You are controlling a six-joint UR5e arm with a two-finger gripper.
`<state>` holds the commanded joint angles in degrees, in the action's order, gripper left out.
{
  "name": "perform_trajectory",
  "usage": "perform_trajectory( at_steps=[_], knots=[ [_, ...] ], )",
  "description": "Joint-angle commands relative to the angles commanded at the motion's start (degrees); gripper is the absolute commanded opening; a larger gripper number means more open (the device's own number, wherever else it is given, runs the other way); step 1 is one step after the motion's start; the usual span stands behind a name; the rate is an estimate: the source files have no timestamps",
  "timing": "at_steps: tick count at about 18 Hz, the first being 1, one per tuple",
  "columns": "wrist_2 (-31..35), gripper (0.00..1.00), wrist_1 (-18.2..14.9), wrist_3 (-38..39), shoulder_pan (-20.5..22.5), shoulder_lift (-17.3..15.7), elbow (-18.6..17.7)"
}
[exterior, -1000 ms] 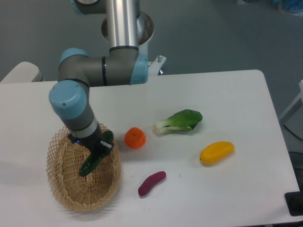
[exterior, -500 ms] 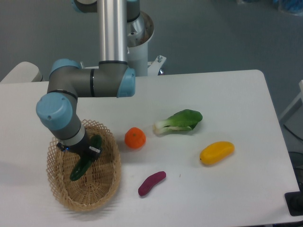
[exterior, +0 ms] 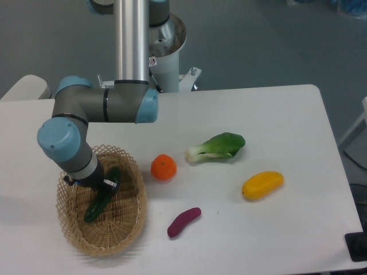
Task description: Place the cucumber in the basket
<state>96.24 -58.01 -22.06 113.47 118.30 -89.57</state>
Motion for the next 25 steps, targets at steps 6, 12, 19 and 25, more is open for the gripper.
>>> perform_trajectory(
  at_steps=[6, 12, 19, 25],
  knots=[
    [3.52, 1.0, -0.35, -2.09, 4.55, -2.46, 6.15],
    [1.41, 1.0, -0.35, -20.27, 12.38, -3.52, 8.88],
    [-1.75, 1.0, -2.11, -47.76, 24.59, -6.07, 8.71],
    [-6.06, 1.0, -2.64, -65.99, 32.69, -7.65, 6.96]
  ],
)
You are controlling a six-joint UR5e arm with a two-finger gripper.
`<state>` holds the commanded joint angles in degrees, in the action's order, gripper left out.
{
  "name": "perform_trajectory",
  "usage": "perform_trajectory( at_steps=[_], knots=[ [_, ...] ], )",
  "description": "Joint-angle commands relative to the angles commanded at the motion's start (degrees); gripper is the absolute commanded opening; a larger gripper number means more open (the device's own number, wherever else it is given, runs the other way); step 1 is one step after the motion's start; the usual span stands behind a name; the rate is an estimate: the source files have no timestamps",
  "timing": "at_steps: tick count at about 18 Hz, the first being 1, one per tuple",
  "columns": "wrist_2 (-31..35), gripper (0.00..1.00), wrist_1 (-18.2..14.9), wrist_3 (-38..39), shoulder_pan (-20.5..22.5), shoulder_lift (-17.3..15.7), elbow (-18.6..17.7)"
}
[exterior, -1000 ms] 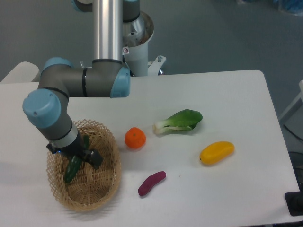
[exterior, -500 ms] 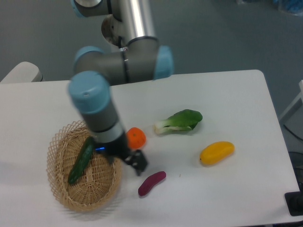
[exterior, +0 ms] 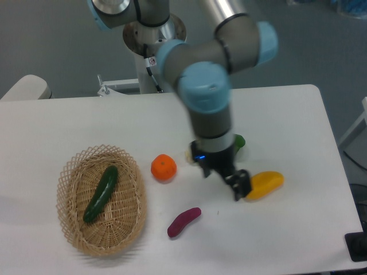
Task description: Place the cucumber in the basket
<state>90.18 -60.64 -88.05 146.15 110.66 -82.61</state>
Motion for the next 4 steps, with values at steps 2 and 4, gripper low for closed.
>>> perform_trajectory(
  at_steps=[2, 4],
  knots=[
    [-0.09, 1.0, 0.0, -0.98, 0.8, -0.18, -0.62],
    [0.0, 1.0, 0.09, -0.98, 0.89, -0.27, -0.53]
  ],
)
